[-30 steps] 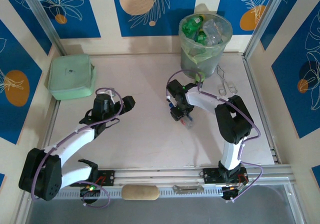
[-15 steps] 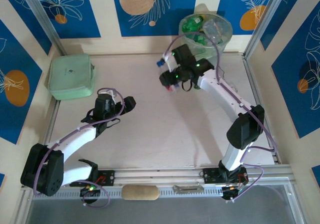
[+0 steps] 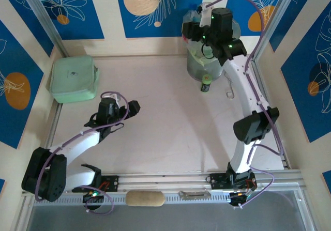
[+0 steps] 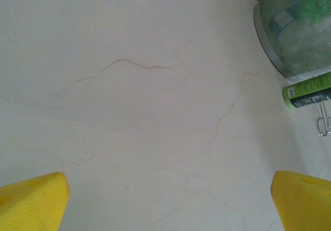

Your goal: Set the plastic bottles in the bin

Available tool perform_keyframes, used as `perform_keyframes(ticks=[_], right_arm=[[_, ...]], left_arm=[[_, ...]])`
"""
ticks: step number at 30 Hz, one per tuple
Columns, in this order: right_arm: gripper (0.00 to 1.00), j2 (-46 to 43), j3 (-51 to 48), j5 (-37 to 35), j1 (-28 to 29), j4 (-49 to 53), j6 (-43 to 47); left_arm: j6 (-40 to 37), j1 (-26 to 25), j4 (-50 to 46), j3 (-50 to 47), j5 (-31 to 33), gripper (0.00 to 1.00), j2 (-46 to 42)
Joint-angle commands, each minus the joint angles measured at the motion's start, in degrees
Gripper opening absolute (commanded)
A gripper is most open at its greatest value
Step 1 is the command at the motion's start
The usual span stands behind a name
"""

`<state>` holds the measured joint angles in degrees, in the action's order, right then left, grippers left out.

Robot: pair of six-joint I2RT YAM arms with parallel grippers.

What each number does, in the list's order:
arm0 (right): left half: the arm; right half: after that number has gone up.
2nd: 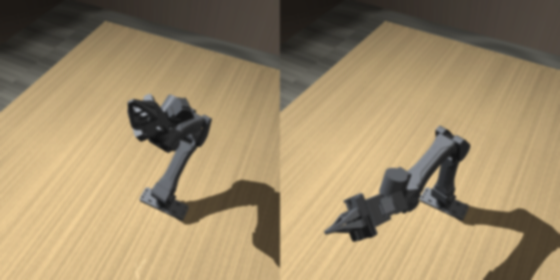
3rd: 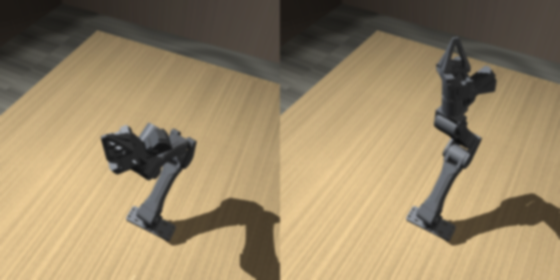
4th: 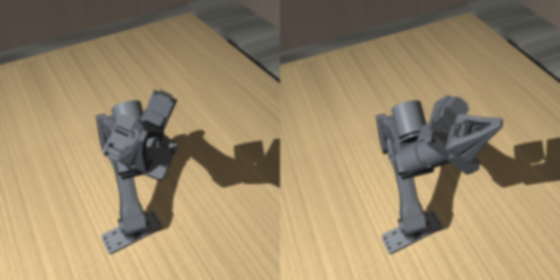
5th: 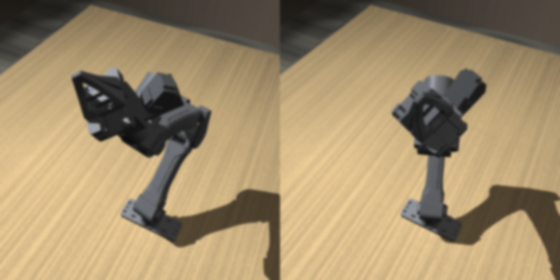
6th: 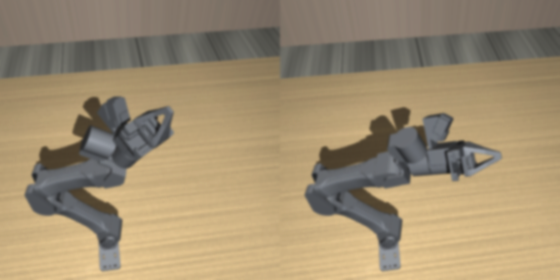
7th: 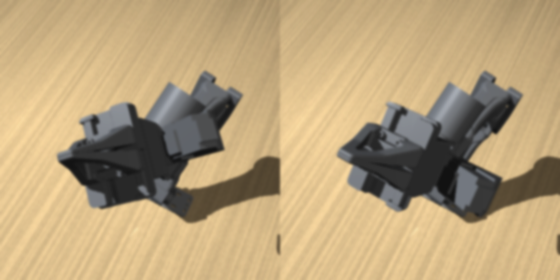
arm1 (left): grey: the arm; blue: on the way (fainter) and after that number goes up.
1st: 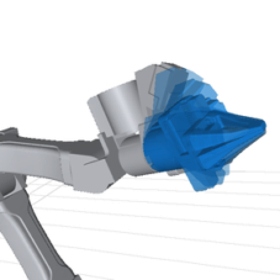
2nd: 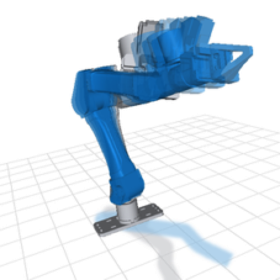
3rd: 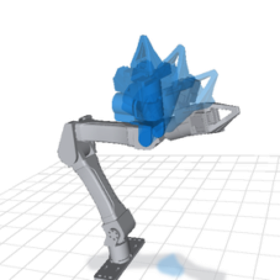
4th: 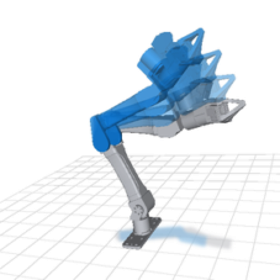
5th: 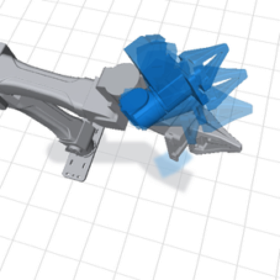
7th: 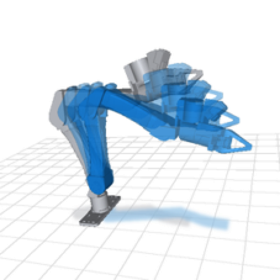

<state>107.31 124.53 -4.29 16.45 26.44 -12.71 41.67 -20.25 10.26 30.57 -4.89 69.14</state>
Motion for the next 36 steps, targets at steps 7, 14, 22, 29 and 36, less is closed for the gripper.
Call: perform_keyframes(ticks=[7,14,22,29,36], right_arm=[[0.5,18.47,24.11,-3.43,-4.27,-0.62,-3.08],[0.49,24.8,32.21,-6.47,-7.09,5.03,-4.44],[0.49,24.24,27.54,-8.74,-9.71,6.73,-5.47],[0.5,24.38,27.56,-13.28,-12.37,10.65,-6.44],[0.5,23.65,26.92,-9.49,-13.33,11.62,-6.33]], left_arm=[[-0.8,0.74,0.61,1.55,-0.75,1.0,1.4],[-0.98,0.76,-0.9,0.89,-0.04,1.0,-0.29],[-0.32,0.83,-1.11,1.05,-0.7,1.0,-0.44],[0.41,0.76,-1.38,1.32,-1.0,1.0,-0.9],[0.91,0.78,-1.31,2.02,-1.48,1.0,-0.25]])
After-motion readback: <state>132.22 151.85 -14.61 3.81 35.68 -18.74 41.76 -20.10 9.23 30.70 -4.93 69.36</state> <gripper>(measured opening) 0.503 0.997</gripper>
